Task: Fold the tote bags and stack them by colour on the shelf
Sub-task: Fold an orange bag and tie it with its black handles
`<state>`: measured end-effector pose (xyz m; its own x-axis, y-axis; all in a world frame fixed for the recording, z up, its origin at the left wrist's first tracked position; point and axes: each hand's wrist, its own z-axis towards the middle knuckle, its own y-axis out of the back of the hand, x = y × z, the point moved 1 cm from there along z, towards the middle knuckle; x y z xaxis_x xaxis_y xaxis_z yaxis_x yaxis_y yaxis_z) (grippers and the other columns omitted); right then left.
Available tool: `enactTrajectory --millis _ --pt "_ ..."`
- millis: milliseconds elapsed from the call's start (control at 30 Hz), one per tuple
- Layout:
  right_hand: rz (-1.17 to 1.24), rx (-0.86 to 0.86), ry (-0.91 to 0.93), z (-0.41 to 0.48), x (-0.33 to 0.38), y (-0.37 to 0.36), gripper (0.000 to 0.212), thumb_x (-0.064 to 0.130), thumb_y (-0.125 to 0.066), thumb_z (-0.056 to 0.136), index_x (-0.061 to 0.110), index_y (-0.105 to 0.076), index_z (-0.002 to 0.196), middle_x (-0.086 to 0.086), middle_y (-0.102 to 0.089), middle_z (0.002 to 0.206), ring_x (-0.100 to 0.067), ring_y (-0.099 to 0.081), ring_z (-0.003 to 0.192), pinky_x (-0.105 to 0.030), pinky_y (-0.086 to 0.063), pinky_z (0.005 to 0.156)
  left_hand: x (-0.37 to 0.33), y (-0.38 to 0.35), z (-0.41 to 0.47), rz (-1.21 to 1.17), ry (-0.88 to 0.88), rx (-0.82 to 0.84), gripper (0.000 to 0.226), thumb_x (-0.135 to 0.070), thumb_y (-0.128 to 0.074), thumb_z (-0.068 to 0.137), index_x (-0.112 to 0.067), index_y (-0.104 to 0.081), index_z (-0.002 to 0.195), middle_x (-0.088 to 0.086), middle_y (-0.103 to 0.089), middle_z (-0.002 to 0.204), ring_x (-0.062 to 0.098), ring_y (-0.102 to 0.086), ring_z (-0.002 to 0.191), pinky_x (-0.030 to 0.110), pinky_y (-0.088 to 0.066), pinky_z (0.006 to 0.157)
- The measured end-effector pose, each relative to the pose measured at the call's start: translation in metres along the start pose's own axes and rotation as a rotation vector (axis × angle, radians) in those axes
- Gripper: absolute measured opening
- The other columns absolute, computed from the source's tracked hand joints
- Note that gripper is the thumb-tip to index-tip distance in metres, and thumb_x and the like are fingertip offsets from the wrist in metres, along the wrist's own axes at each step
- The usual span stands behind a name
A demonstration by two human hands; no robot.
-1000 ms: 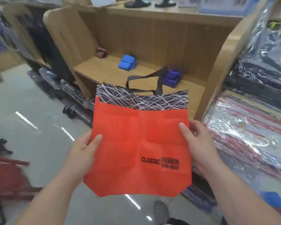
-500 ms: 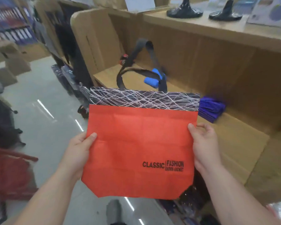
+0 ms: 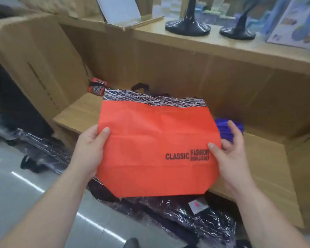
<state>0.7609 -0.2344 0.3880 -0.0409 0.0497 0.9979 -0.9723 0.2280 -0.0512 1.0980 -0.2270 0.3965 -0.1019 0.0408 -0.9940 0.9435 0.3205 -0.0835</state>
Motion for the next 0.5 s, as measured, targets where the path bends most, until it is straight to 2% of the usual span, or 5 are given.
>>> enactTrajectory --millis 133,200,267,367,500 --pt "-0.123 -0.129 0.102 0.013 -0.009 -0.019 0.048 -0.008 -0.061 0.094 0.030 -0.054 0.122 -0.009 -0.073 0.094 -0.017 -0.069 0.080 -0.034 -0.056 0.076 0.001 -0.009 0.056 0.117 -0.017 0.054 0.013 -0.017 -0.059 0.101 -0.021 -0.061 0.113 0.004 -0.070 0.098 0.020 -0.064 0.082 0.031 -0.055 0.073" --pt "-0.205 -0.206 0.058 0.023 -0.029 -0.023 0.038 -0.007 -0.063 0.092 0.028 -0.059 0.106 -0.007 -0.069 0.093 -0.018 -0.065 0.080 -0.040 -0.053 0.080 0.014 -0.011 0.076 0.292 0.002 0.048 0.042 -0.018 -0.068 0.095 -0.016 -0.050 0.133 0.008 -0.061 0.113 0.018 -0.060 0.087 0.026 -0.053 0.072" --pt "-0.329 -0.273 0.002 0.034 -0.052 -0.022 0.032 -0.003 -0.067 0.090 0.027 -0.062 0.098 0.002 -0.066 0.091 -0.014 -0.062 0.080 -0.045 -0.054 0.087 0.030 -0.007 0.086 0.689 -0.163 0.064 0.059 -0.031 -0.075 0.088 -0.019 -0.049 0.140 0.010 -0.054 0.127 0.024 -0.055 0.105 0.038 -0.051 0.092" --pt "-0.500 -0.300 -0.083 0.043 -0.084 -0.019 0.029 0.003 -0.072 0.087 0.031 -0.063 0.093 0.004 -0.069 0.092 -0.020 -0.067 0.087 -0.051 -0.053 0.091 0.051 -0.001 0.077 1.041 -0.463 0.367 0.074 -0.065 -0.068 0.076 -0.022 -0.058 0.136 0.009 -0.052 0.141 0.030 -0.046 0.128 0.048 -0.039 0.110" --pt "-0.668 -0.276 -0.071 0.043 -0.095 -0.019 0.023 0.011 -0.077 0.084 0.027 -0.069 0.097 -0.006 -0.072 0.099 -0.025 -0.068 0.091 -0.044 -0.055 0.091 0.084 0.009 0.068 1.351 -0.510 0.783 0.111 -0.087 -0.058 0.056 -0.035 -0.039 0.152 -0.006 -0.021 0.165 0.021 -0.022 0.152 0.045 -0.012 0.124"
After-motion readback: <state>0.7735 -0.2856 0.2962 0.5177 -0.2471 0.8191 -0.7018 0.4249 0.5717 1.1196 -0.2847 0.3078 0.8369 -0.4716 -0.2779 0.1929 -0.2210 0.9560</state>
